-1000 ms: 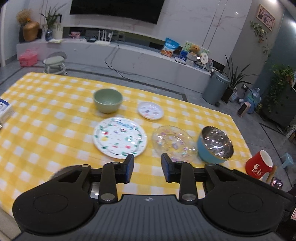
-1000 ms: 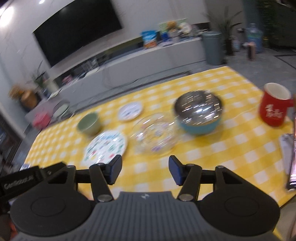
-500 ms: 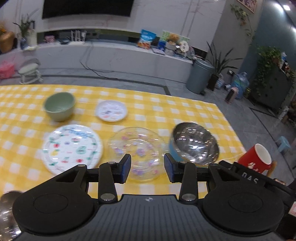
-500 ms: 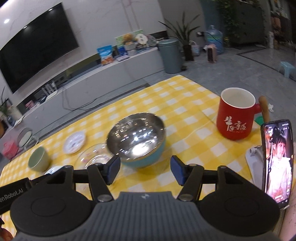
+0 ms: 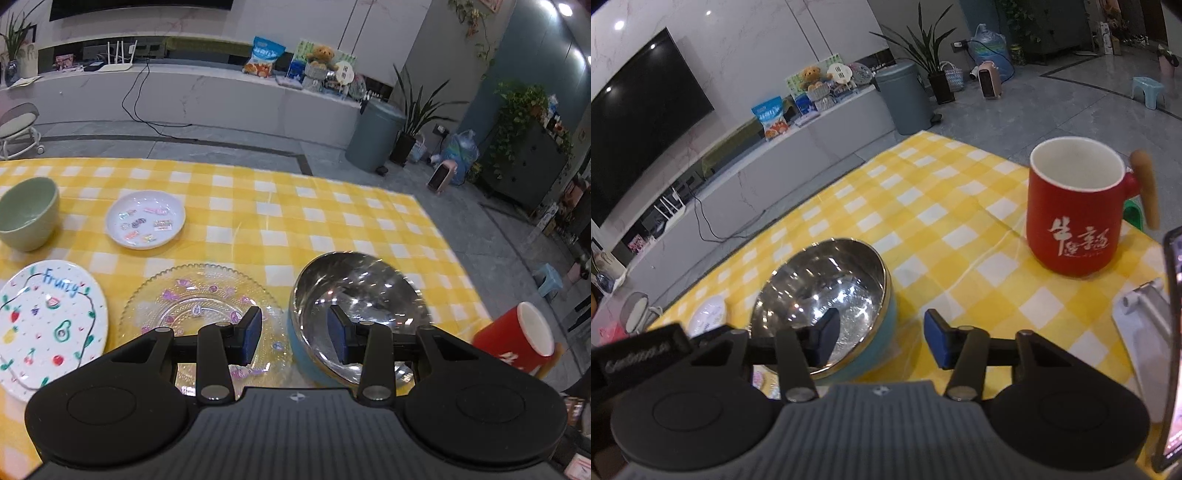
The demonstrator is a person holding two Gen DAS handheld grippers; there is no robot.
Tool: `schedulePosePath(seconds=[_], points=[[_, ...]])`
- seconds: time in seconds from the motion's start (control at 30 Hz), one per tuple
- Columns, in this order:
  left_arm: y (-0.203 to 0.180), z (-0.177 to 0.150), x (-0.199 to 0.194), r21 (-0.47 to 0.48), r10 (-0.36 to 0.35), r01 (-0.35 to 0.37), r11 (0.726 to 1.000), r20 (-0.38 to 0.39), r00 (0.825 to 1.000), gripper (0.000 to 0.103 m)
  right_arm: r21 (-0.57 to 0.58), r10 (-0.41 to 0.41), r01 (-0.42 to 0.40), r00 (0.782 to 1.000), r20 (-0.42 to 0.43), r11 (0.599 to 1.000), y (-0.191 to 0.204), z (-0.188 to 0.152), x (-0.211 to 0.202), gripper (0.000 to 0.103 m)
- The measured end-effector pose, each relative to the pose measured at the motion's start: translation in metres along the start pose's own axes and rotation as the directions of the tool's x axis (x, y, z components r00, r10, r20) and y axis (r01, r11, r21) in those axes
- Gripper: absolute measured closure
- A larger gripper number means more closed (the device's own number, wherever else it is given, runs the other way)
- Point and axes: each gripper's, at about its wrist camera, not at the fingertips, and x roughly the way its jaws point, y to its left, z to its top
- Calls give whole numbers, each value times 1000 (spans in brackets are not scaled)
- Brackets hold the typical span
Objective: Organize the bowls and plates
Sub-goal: 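Lower the orange bowl into the blue bowl with the right gripper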
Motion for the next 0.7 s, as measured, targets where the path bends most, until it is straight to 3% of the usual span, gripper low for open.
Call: schedulePosePath(seconds=[0.2, 0.43, 0.7], points=[[2, -1, 20, 4, -7, 7, 1000, -42, 999, 60, 3, 4, -4, 1000, -8, 1000, -3, -3, 14, 67], [-6, -3, 24, 35, 3, -1, 999, -60, 998, 87, -1, 38, -38, 999, -4, 999, 0, -6, 14, 80], [-16, -6, 12, 70, 28, -23, 997, -60, 998, 90, 49, 19, -18, 1000, -22, 999, -6, -7, 9, 88]])
